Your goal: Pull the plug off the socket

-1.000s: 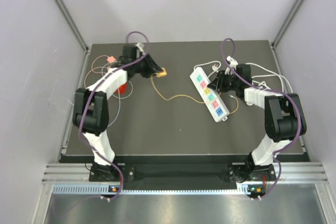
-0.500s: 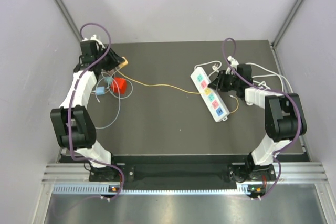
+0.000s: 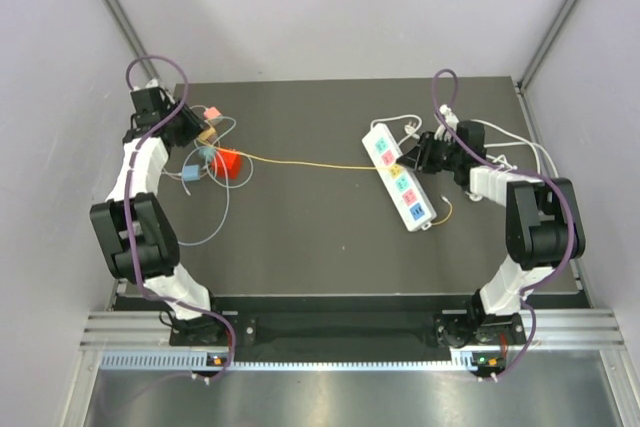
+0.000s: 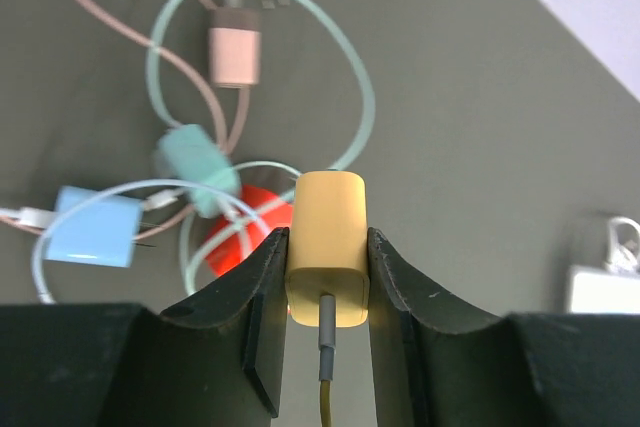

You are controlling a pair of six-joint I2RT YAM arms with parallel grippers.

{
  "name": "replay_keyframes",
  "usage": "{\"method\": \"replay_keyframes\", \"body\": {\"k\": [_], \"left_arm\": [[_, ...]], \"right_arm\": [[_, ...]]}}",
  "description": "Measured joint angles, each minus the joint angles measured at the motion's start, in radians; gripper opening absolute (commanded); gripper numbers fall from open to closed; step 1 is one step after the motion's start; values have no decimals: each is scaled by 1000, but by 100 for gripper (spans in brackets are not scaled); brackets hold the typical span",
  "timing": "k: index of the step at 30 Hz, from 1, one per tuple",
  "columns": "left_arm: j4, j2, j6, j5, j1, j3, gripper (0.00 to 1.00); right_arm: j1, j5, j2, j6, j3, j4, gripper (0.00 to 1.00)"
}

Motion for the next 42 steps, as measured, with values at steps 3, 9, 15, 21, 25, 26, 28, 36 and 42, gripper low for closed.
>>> {"method": "replay_keyframes", "body": {"k": [3, 9, 15, 21, 25, 26, 28, 36, 42], "left_arm": [[0, 45, 5, -27, 19, 0, 0], [-45, 187, 16, -61, 31, 44, 0], [-60, 250, 19, -93, 34, 127, 0], [-72, 265, 28, -153, 35, 163, 0], [-94, 312, 45, -181, 35, 218, 0], [-100, 327, 49, -184, 35, 232, 0], [-108, 362, 56, -191, 35, 261, 0], [-171, 444, 92, -235, 35, 332, 0], [-184, 449, 107, -243, 35, 335, 0]], "right_arm": [[0, -7, 5, 11, 0, 6, 1], [0, -13, 32, 27, 0, 13, 3], [-1, -30, 67, 50, 0, 40, 7], [-1, -42, 80, 60, 2, 60, 22], [-2, -42, 80, 59, 2, 60, 33], [-2, -42, 80, 59, 2, 60, 36], [-2, -41, 80, 58, 2, 59, 44], [-22, -19, 76, 27, 2, 40, 68], [-58, -19, 30, 2, 2, 28, 77]]}}
